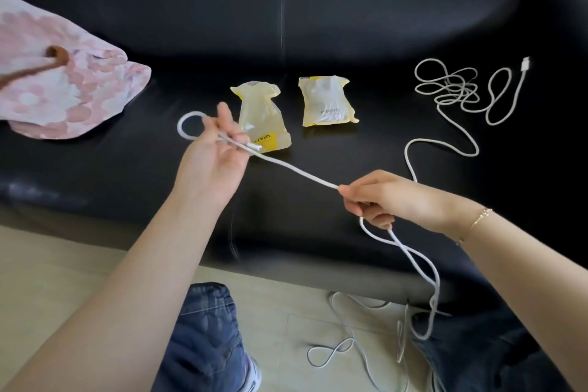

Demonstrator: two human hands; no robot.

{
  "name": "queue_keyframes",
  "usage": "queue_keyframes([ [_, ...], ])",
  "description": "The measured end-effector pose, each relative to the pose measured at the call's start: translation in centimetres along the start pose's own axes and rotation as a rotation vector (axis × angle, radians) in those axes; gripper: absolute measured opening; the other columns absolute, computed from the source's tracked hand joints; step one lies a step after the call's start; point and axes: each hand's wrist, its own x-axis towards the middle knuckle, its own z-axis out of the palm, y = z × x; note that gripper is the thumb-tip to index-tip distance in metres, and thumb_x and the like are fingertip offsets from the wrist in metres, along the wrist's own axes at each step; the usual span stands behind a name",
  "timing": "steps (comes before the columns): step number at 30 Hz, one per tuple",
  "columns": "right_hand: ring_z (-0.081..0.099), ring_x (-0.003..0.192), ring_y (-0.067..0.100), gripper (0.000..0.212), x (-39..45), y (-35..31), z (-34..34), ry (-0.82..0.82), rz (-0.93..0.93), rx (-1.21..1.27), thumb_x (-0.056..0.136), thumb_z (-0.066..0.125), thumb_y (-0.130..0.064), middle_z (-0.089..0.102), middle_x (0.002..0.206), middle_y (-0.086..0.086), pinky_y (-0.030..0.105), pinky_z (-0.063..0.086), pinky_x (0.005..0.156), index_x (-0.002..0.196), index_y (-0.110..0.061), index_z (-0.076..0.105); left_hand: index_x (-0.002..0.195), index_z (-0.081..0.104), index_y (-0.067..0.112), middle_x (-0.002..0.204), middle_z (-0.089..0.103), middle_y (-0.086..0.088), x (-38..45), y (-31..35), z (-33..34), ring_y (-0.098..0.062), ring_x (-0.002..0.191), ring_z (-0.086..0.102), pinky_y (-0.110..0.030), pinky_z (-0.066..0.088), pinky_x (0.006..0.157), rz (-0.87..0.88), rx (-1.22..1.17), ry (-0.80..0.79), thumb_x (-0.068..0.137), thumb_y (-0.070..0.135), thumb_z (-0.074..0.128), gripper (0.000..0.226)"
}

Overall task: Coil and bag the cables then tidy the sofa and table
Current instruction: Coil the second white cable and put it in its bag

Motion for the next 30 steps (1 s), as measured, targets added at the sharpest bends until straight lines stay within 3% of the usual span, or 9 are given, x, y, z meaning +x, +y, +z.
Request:
queue_keyframes([
  [3, 0.02, 0.049, 0.013, 0.033, -0.2, -0.5, 0.0, 0.069, -0.087, 0.026, 0.103, 0.043, -0.024, 0.027, 0.056, -0.002, 0.02, 0.021, 0.044, 0.081, -0.007, 0.06, 0.116, 0.058, 0.004, 0.09, 0.074, -0.004, -0.7, 0.6, -0.5, -0.006, 0.063, 0.064, -0.035, 0.056, 0.083, 0.023, -0.107, 0.01, 0.103, 0.015, 0.048, 0.02],
  [6, 0.026, 0.046, 0.009, 0.026, 0.1, -0.2, 0.3, 0.221, -0.131, -0.059, 0.102, 0.045, -0.021, 0.033, 0.052, -0.006, 0.017, 0.024, 0.043, 0.09, -0.011, 0.065, 0.099, 0.056, 0.012, 0.068, 0.056, 0.005, -0.7, 0.2, -0.7, -0.006, 0.052, 0.041, -0.019, 0.044, 0.058, 0.12, 0.514, 0.084, 0.104, 0.026, 0.045, 0.019],
  [8, 0.029, 0.049, 0.01, 0.025, 0.2, 0.0, 0.3, 0.314, -0.159, -0.144, 0.101, 0.047, -0.023, 0.035, 0.052, -0.006, 0.017, 0.027, 0.046, 0.087, -0.017, 0.066, 0.094, 0.051, 0.013, 0.059, 0.045, 0.008, -0.7, -0.4, -0.8, -0.008, 0.054, 0.031, -0.02, 0.035, 0.058, 0.213, 0.979, 0.031, 0.106, 0.028, 0.04, 0.022],
  [11, 0.03, 0.048, 0.008, 0.023, 0.3, 0.3, 0.4, 0.441, -0.21, -0.23, 0.1, 0.048, -0.021, 0.037, 0.054, -0.003, 0.016, 0.027, 0.047, 0.085, -0.018, 0.066, 0.09, 0.045, 0.011, 0.06, 0.044, 0.008, -1.2, -2.1, -1.2, -0.01, 0.056, 0.026, -0.023, 0.029, 0.059, 0.163, 1.327, -0.141, 0.106, 0.025, 0.037, 0.023],
  [15, 0.032, 0.045, 0.009, 0.02, 0.5, 0.8, 0.5, 0.585, -0.28, -0.312, 0.099, 0.051, -0.018, 0.04, 0.053, -0.007, 0.017, 0.028, 0.047, 0.086, -0.017, 0.065, 0.098, 0.054, 0.007, 0.065, 0.068, 0.014, -1.2, -4.9, -1.2, -0.002, 0.054, 0.046, -0.014, 0.04, 0.057, 0.037, 1.465, -0.293, 0.107, 0.02, 0.035, 0.025],
  [18, 0.033, 0.045, 0.009, 0.019, 0.8, 1.1, 0.4, 0.636, -0.299, -0.324, 0.099, 0.05, -0.018, 0.04, 0.053, -0.007, 0.018, 0.029, 0.047, 0.086, -0.017, 0.064, 0.099, 0.053, 0.009, 0.084, 0.074, 0.007, -0.8, -6.2, -1.4, -0.006, 0.085, 0.069, -0.018, 0.055, 0.077, -0.026, 1.392, -0.303, 0.106, 0.018, 0.037, 0.02],
  [21, 0.033, 0.046, 0.009, 0.02, 1.1, 1.2, 0.6, 0.587, -0.317, -0.318, 0.099, 0.051, -0.018, 0.038, 0.051, -0.009, 0.016, 0.029, 0.048, 0.085, -0.017, 0.064, 0.092, 0.055, 0.017, 0.097, 0.066, 0.003, -0.4, -6.2, -1.9, -0.013, 0.096, 0.065, -0.035, 0.056, 0.091, 0.03, 1.452, -0.221, 0.105, 0.019, 0.041, 0.019],
  [24, 0.033, 0.047, 0.009, 0.02, 1.2, 1.0, 1.0, 0.527, -0.357, -0.324, 0.1, 0.051, -0.018, 0.039, 0.05, -0.011, 0.016, 0.029, 0.049, 0.086, -0.016, 0.064, 0.097, 0.056, 0.017, 0.1, 0.072, 0.011, -0.7, -5.8, -2.2, -0.011, 0.107, 0.064, -0.033, 0.05, 0.099, -0.011, 1.491, -0.346, 0.106, 0.022, 0.038, 0.021],
  [30, 0.034, 0.043, 0.01, 0.027, 0.9, 1.0, 0.5, 0.587, -0.284, -0.381, 0.098, 0.053, -0.03, 0.038, 0.045, -0.008, 0.019, 0.029, 0.047, 0.077, -0.017, 0.063, 0.087, 0.047, 0.016, 0.064, 0.059, 0.008, -1.3, -6.2, -2.6, -0.012, 0.069, 0.066, -0.028, 0.055, 0.075, -0.149, 1.444, -0.413, 0.107, 0.023, 0.035, 0.025],
])
